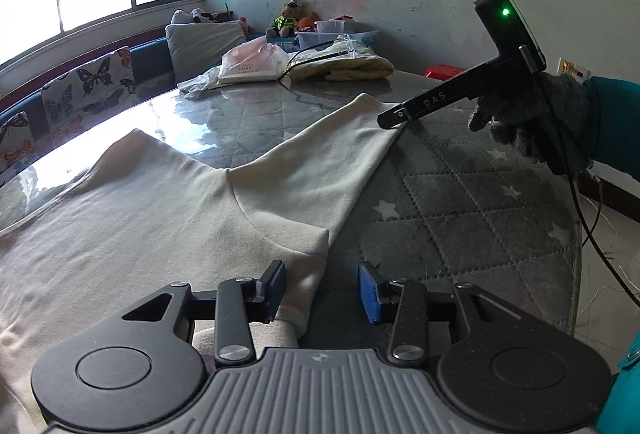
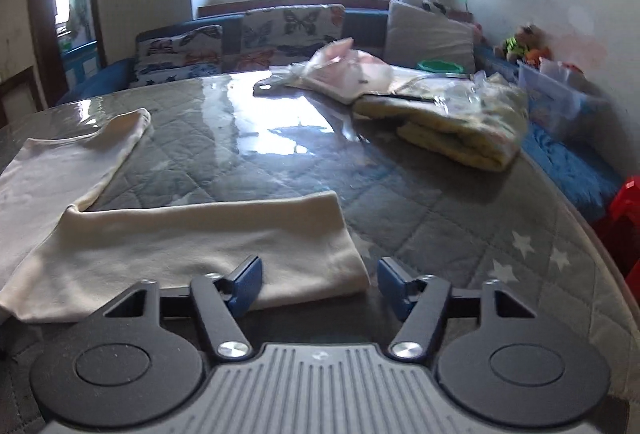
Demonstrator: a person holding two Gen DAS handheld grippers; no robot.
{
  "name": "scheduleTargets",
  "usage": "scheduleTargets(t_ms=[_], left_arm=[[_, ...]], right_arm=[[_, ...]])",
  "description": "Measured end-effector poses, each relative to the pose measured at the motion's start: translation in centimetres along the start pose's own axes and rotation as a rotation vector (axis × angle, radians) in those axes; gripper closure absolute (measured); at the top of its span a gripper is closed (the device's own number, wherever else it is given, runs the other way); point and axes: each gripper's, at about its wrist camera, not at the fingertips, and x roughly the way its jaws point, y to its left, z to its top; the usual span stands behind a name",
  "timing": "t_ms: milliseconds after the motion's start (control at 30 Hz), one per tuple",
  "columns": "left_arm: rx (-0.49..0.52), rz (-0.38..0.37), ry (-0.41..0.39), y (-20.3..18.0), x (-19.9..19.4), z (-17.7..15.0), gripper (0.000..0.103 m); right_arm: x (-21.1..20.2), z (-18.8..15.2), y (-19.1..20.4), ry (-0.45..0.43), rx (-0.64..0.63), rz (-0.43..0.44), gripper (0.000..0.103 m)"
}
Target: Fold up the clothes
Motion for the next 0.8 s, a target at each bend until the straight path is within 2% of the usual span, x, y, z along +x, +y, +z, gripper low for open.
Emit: scheduleTargets(t_ms=[133,367,400,500,600,667,733,800], left_arm=[[0.002,-0.001,0.000,0.0,0.0,0.0,0.058],[-0.005,0.004,-0.004,0.0,-0.3,-0.1,0.056],[-0.008,0.006,-0.006,0.0,-0.4,-0.1,0.055],[-0.015,0.010,-0.010,0.1,-0.7,-0.1,0.053],[-0.022,0.014,-0.014,0.1,-0.9,-0.1,0.052],[-0.027,0.017,-0.017,0.1,-1.1,-0.2,0.051],[-0.055,0.030,-0.036,0.5,-1.7,-0.1,0.048],[-0.093,0.051,-0.062,1.2,-2.6,0.1,0.045]], right_arm=[[0.1,0.4,-0.6,-0.006,0.025,-0.003,0.088],[0.5,1.7,-0.1,-0.047,-0.058,-0.089,0.090],[0.8,1.6,0.0,-0.039,-0.068,-0.094,0.089],[1.3,1.3,0.3,-0.035,-0.096,-0.120,0.075],[0.7,1.2,0.6,-0.057,-0.102,-0.139,0.056],[-0.3,1.5,1.2,-0.087,-0.110,-0.123,0.052],[-1.6,2.2,2.3,-0.128,-0.122,-0.080,0.037],[-2.1,2.5,3.4,-0.147,-0.127,-0.038,0.028]])
